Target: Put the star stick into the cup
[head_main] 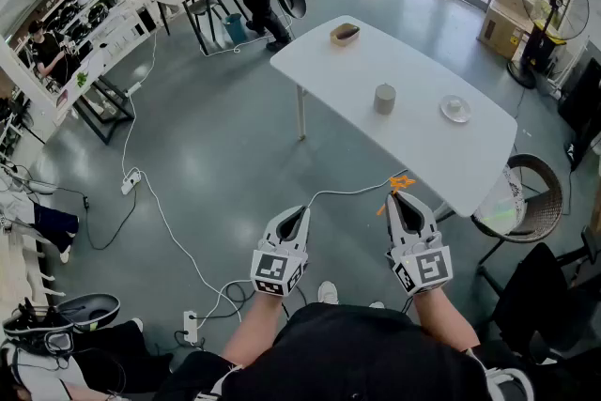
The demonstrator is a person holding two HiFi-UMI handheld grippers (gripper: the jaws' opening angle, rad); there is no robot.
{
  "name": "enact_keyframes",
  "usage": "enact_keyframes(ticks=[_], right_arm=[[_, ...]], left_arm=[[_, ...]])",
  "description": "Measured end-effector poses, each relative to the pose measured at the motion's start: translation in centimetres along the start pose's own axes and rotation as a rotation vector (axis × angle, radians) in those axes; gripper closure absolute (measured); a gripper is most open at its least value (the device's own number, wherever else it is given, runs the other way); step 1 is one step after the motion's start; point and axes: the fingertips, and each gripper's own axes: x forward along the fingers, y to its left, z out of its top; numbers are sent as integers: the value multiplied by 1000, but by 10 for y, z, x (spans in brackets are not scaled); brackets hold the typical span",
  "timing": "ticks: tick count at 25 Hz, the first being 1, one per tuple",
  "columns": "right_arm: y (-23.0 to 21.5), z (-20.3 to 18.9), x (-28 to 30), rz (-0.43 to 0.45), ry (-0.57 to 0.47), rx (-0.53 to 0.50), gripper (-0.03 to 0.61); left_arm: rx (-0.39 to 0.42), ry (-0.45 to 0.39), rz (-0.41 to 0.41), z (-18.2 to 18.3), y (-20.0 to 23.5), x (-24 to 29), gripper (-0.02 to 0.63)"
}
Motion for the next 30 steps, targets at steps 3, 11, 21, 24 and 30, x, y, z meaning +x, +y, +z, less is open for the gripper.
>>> enact_keyframes(ticks=[3,11,21,24,30], right_arm=[[-3,-2,-2,3,11,-5,560],[-1,-12,3,26,36,-32,560],[-4,-15,15,-32,39,-1,558],[-5,-14,22,-57,40,-3,558],[-11,-12,28,-90,46,-12,558]], left_arm=[[-2,1,5,0,-5,-1,603],[-68,-26,22,1,7,3,603],[19,-3,-101,-8,14,9,603],[11,-7,-110,-7,25,11,601],[17,-24,-137,-2,34,23,603]])
